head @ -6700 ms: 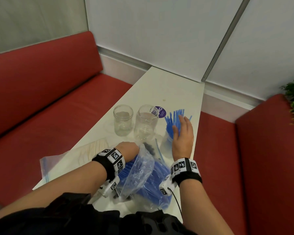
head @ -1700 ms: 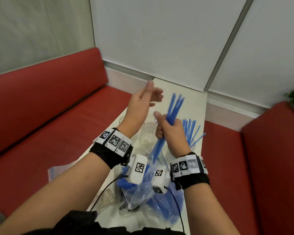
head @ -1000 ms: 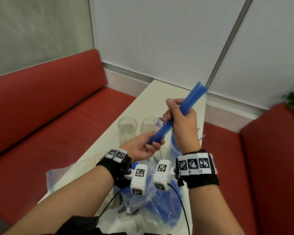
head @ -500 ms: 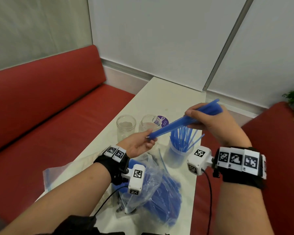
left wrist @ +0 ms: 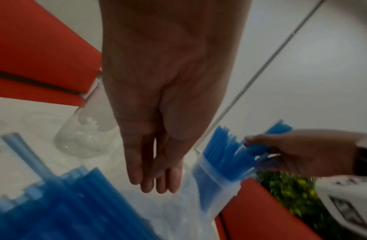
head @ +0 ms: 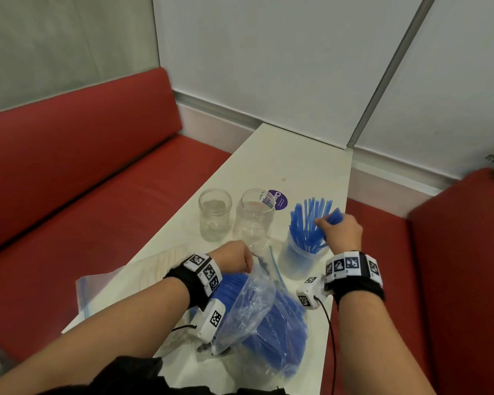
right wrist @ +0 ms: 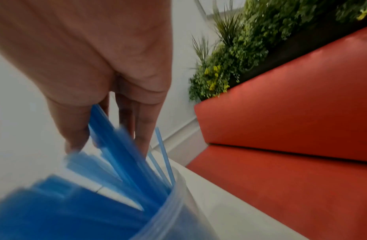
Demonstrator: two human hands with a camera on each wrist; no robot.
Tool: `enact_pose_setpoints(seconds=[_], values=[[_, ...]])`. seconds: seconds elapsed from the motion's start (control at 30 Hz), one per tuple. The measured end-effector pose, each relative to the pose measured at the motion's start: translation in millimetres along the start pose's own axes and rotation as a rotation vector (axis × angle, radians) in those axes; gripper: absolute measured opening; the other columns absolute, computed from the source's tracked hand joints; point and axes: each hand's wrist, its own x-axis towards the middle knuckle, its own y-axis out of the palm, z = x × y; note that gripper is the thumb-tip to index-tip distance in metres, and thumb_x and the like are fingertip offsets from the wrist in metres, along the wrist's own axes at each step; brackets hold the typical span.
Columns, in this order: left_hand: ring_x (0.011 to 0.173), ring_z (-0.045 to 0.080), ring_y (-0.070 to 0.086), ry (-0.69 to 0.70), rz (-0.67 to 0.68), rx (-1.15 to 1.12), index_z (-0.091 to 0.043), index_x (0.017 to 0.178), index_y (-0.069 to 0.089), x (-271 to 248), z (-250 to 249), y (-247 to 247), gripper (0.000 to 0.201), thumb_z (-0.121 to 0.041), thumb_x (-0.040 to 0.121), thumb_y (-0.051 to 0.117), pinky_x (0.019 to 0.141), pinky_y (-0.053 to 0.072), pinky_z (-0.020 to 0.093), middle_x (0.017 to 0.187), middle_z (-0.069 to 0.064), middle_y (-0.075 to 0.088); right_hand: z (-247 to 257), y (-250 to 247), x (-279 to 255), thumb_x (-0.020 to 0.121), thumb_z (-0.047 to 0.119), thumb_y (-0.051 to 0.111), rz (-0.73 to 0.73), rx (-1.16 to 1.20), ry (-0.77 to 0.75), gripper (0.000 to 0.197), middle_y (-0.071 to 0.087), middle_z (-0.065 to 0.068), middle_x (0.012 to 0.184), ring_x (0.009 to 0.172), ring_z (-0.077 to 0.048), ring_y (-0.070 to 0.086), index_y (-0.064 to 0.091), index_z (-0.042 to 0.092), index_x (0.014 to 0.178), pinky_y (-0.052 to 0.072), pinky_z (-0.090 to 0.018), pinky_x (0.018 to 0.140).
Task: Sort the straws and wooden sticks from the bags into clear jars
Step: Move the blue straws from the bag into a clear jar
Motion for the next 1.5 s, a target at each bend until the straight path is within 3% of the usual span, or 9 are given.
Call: enact_pose_setpoints(seconds=[0.23, 0.43, 0.73, 0.9, 1.03, 1.2, 1.33, 1.43, 1.5], values=[[0.109, 0.031, 0.056, 0.076, 0.103, 0.641, -0.01, 0.134, 0.048, -0.3, 19.6, 35.0, 0.052, -0.028, 0.089, 0.066, 0.088, 0.051, 0.042, 0.126, 0.01, 0.055, -4.5, 21.2, -15.3, 0.095, 0.024, 0.069, -0.161, 0.182, -0.291, 0.042, 0.061, -0.006, 0.131, 0.121, -0.02, 0.057, 0.057, 0.021, 0.136, 0.047, -0.035, 0.101], [0.099, 0.033, 0.062, 0.121, 0.033, 0.817, -0.001, 0.114, 0.059, -5.0, 15.8, 36.7, 0.024, 0.003, 0.093, 0.049, 0.079, 0.051, 0.041, 0.116, 0.015, 0.061, -23.8, 42.0, -26.0, 0.108, 0.029, 0.044, -0.117, -0.03, -0.41, 0.035, 0.057, -0.009, 0.139, 0.137, -0.028, 0.046, 0.064, 0.01, 0.129, 0.038, -0.042, 0.114], [0.103, 0.029, 0.065, 0.031, 0.064, 0.928, -0.004, 0.121, 0.055, -11.5, -3.5, 20.3, 0.027, 0.0, 0.096, 0.046, 0.076, 0.046, 0.035, 0.117, 0.012, 0.064, -31.5, 48.6, -27.7, 0.101, 0.063, 0.022, 0.063, -0.442, -0.29, 0.075, 0.01, -0.007, 0.169, 0.156, -0.028, -0.007, 0.014, 0.021, 0.162, -0.005, -0.052, 0.125], [0.117, 0.029, 0.058, -0.052, 0.15, 0.962, -0.004, 0.126, 0.056, -18.0, -17.3, 8.5, 0.029, -0.006, 0.1, 0.044, 0.094, 0.045, 0.039, 0.128, 0.01, 0.059, -13.6, 40.6, -42.6, 0.107, 0.038, 0.041, -0.337, -0.076, -0.521, 0.054, 0.03, -0.008, 0.163, 0.156, -0.026, 0.007, 0.033, 0.016, 0.156, 0.0, -0.04, 0.127], [0.114, 0.03, 0.06, -0.054, 0.187, 0.956, 0.001, 0.122, 0.058, -27.1, -34.3, -7.6, 0.028, -0.009, 0.101, 0.042, 0.093, 0.047, 0.036, 0.126, 0.013, 0.061, 7.5, 47.6, -63.7, 0.097, 0.017, 0.047, -0.032, 0.142, -0.654, 0.04, 0.06, 0.011, 0.132, 0.127, 0.007, 0.048, 0.057, 0.026, 0.135, 0.039, -0.028, 0.113], [0.124, 0.027, 0.053, 0.009, 0.066, 1.07, -0.004, 0.131, 0.056, -36.2, -62.4, -29.5, 0.035, -0.017, 0.102, 0.041, 0.097, 0.043, 0.032, 0.134, 0.011, 0.057, 17.4, 77.3, -85.1, 0.085, 0.025, 0.072, 0.841, -0.274, -0.38, 0.065, 0.055, -0.005, 0.145, 0.127, -0.022, 0.055, 0.049, 0.024, 0.146, 0.043, -0.042, 0.111], [0.124, 0.024, 0.053, 0.115, -0.057, 1.113, -0.001, 0.13, 0.056, -42.6, -84.9, -43.5, 0.035, -0.011, 0.1, 0.042, 0.057, 0.039, 0.011, 0.134, 0.012, 0.057, 12.5, 100.7, -95.3, 0.093, 0.02, 0.067, 0.716, -0.282, -0.404, 0.011, 0.072, 0.0, 0.093, 0.091, -0.019, 0.066, 0.071, 0.011, 0.099, 0.051, -0.036, 0.088], [0.07, 0.017, 0.058, 0.204, -0.125, 1.164, -0.016, 0.085, 0.061, -54.9, -115.0, -56.5, 0.009, -0.019, 0.093, 0.059, 0.055, 0.034, 0.023, 0.089, -0.003, 0.062, 9.0, 102.1, -102.5, 0.091, 0.024, 0.064, 0.606, 0.052, -0.353, 0.018, 0.06, 0.019, 0.055, 0.059, 0.005, 0.056, 0.065, 0.018, 0.073, 0.041, -0.02, 0.069], [0.053, 0.012, 0.047, 0.292, -0.268, 1.03, -0.019, 0.063, 0.049, -63.0, -129.6, -73.7, 0.039, -0.043, 0.09, 0.061, 0.048, 0.03, 0.026, 0.066, -0.007, 0.054, 12.7, 98.4, -107.8, 0.08, 0.042, 0.067, 0.577, 0.313, -0.329, 0.02, 0.062, 0.015, 0.052, 0.051, 0.005, 0.054, 0.065, 0.026, 0.07, 0.04, -0.013, 0.06]])
